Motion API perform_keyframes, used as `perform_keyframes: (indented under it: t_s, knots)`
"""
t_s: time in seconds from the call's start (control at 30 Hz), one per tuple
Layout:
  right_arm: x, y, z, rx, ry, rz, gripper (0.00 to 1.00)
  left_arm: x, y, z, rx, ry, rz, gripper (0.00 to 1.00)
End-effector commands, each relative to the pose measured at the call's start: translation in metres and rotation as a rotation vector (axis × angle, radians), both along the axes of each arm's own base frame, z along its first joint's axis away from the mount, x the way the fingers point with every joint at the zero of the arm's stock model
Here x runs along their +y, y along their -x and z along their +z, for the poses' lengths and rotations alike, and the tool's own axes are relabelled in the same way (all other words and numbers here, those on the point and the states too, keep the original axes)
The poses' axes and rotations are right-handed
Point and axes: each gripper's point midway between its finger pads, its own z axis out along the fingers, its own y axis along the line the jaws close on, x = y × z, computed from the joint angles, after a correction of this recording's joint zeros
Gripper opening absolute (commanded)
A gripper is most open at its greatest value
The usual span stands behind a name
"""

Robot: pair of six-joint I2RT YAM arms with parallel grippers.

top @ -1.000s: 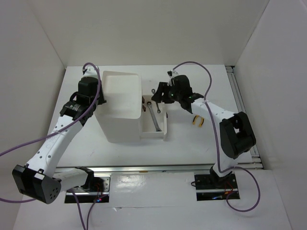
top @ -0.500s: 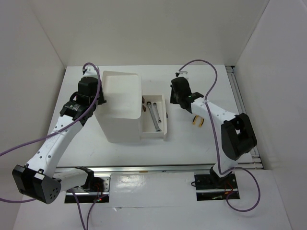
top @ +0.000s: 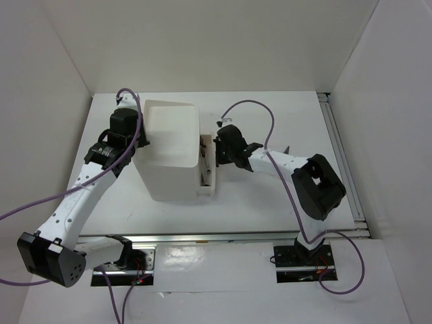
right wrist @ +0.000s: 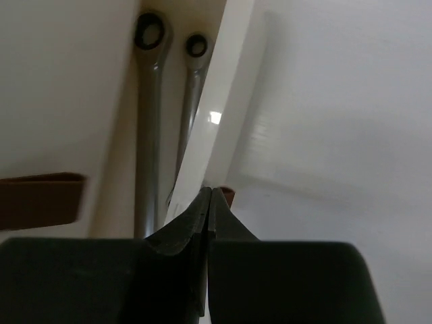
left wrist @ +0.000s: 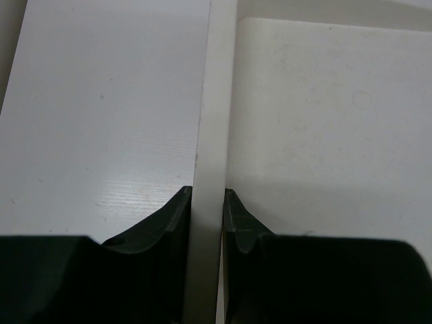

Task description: Sort the tools into containers

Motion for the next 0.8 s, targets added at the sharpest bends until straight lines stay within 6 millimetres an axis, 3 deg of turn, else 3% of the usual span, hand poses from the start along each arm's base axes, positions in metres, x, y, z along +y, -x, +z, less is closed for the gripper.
perform_keyframes:
  t_s: [0.0, 0.1, 0.17, 0.2, 0.23, 0.3, 0.37, 0.43, 0.6, 0.7, 0.73, 0.77]
  knots:
    - [0.072, 0.01, 0.044, -0.082, -0.256, 0.151, 0.0, -0.025, 0.018, -0.041, 0.167, 0.089, -0.075, 0.28]
    - [0.089, 0.009, 0.042, -0.056, -0.336, 0.172, 0.0, -0.025, 0.018, -0.044, 0.176, 0.086, -0.074, 0.28]
    - [0.103, 0.022, 0.031, -0.004, -0.397, 0.216, 0.0, -0.025, 0.018, -0.044, 0.176, 0.086, -0.074, 0.28]
    - [0.109, 0.021, 0.038, -0.018, -0.439, 0.225, 0.0, -0.025, 0.018, -0.044, 0.176, 0.086, -0.074, 0.28]
    - [0.111, 0.03, 0.028, 0.023, -0.467, 0.237, 0.01, -0.025, 0.018, -0.044, 0.176, 0.086, -0.074, 0.28]
    - [0.111, 0.032, 0.028, 0.027, -0.507, 0.249, 0.03, -0.025, 0.018, -0.044, 0.176, 0.086, -0.074, 0.28]
    - [0.092, 0.024, 0.026, 0.004, -0.45, 0.138, 0.07, -0.027, 0.018, -0.044, 0.178, 0.091, -0.081, 0.28]
    - [0.054, 0.018, 0.015, 0.002, -0.331, -0.044, 0.08, -0.027, 0.018, -0.044, 0.178, 0.091, -0.082, 0.28]
    - [-0.027, 0.011, 0.041, -0.129, -0.178, -0.33, 0.1, -0.027, 0.018, -0.044, 0.178, 0.091, -0.082, 0.28]
    - [-0.03, 0.009, 0.043, -0.117, -0.192, -0.298, 0.07, -0.027, 0.019, -0.041, 0.169, 0.094, -0.082, 0.28]
    - [-0.023, 0.009, 0.041, -0.108, -0.215, -0.271, 0.05, -0.027, 0.019, -0.041, 0.169, 0.094, -0.082, 0.28]
    - [-0.015, 0.012, 0.024, -0.063, -0.21, -0.239, 0.03, -0.027, 0.019, -0.041, 0.169, 0.094, -0.082, 0.28]
